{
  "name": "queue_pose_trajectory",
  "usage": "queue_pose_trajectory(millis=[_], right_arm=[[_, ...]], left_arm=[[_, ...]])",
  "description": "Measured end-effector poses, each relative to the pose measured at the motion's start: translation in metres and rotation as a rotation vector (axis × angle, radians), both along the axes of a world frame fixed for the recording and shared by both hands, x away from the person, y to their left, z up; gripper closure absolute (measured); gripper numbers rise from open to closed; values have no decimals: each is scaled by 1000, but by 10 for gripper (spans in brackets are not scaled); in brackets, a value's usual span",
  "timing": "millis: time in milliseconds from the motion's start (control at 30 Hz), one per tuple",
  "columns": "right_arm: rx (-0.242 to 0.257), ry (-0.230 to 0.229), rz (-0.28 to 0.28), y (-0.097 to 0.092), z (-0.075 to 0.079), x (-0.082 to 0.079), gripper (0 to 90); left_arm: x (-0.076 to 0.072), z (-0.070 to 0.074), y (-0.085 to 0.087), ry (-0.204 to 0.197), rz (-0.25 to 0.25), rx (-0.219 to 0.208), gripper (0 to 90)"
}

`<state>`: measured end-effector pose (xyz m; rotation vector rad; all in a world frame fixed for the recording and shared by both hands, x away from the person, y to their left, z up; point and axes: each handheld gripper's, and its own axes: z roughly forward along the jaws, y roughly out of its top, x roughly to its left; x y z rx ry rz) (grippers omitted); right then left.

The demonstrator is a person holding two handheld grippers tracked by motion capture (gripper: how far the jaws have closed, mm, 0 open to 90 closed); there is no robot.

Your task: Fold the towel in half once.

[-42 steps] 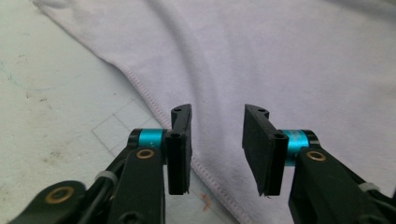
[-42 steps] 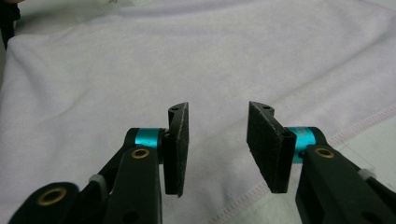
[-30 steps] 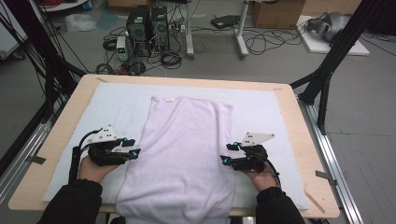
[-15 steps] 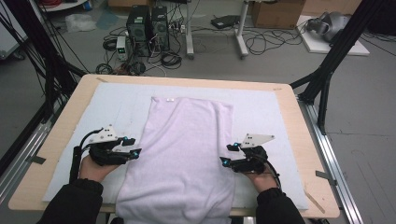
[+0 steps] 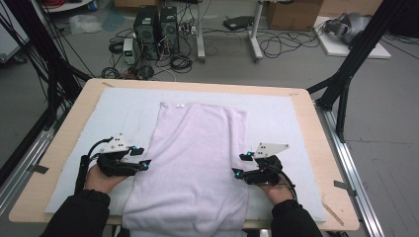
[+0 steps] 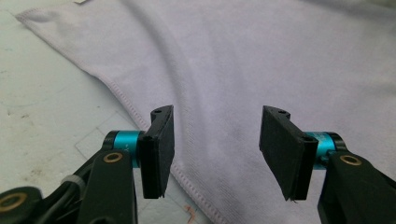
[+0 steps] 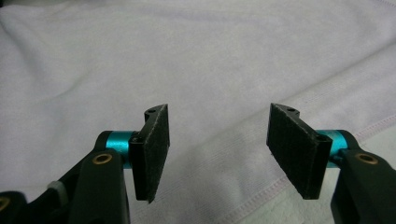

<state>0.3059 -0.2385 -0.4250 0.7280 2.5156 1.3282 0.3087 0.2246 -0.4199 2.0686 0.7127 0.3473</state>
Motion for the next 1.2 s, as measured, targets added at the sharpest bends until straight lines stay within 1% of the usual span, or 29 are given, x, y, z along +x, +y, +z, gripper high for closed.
queue_pose_trajectory(millis=[33, 67, 200, 233, 300, 367, 400, 433, 467, 533, 600, 667, 700, 733, 833, 900, 967, 1000, 1033, 1067, 1100, 1200], right_arm=[[2, 4, -1, 0, 0, 0, 376], [0, 1, -3, 0, 0, 1, 370], [7, 15, -11, -2, -1, 3, 364], [5, 16, -13, -4, 0, 4, 364], [15, 24, -18, -6, 0, 8, 362], [17, 33, -26, -9, 2, 11, 363], [26, 36, -32, -11, 4, 14, 363], [33, 39, -32, -12, 5, 16, 362], [29, 43, -34, -13, 8, 20, 362], [23, 48, -35, -13, 13, 31, 361], [17, 53, -34, -12, 18, 39, 362], [3, 46, -36, -11, 25, 51, 363], [-3, 50, -36, -11, 28, 55, 365], [-5, 41, -46, -10, 33, 63, 367], [-3, 32, -57, -10, 41, 78, 393], [-27, 30, -72, -9, 44, 89, 415], [-42, 21, -85, -8, 45, 99, 442], [-44, 16, -91, -8, 44, 103, 462], [-49, 13, -100, -8, 43, 107, 472], [-62, 13, -116, -8, 39, 112, 490], [-68, 17, -124, -8, 37, 115, 499], [-83, 52, -158, -10, 24, 126, 520]], left_arm=[[1, -1, 0, 1, -1, 7, 455], [1, -1, 0, 4, 4, 5, 455], [5, -2, -1, 1, 11, 4, 458], [6, -2, -1, 2, 15, -5, 459], [8, -2, 0, -2, 22, -6, 465], [14, -1, 3, 3, 39, -13, 466], [15, 1, 3, 3, 41, -7, 468], [18, 2, 4, -1, 50, -13, 470], [21, 4, 6, -1, 60, -29, 473], [30, 10, 6, 7, 71, -30, 475], [38, 15, 5, 10, 69, -31, 488], [48, 21, 3, 16, 69, -15, 498], [56, 26, 2, 12, 73, -14, 501], [61, 29, 1, 13, 77, -14, 508], [80, 36, 0, 27, 93, -10, 529], [90, 37, -3, 36, 100, 4, 546], [101, 37, -6, 36, 106, 14, 561], [106, 36, -7, 45, 109, 16, 576], [112, 33, -9, 62, 106, 19, 577], [116, 31, -9, 71, 103, 21, 577], [121, 26, -10, 80, 107, 22, 577], [129, 15, -13, 83, 117, 22, 594]])
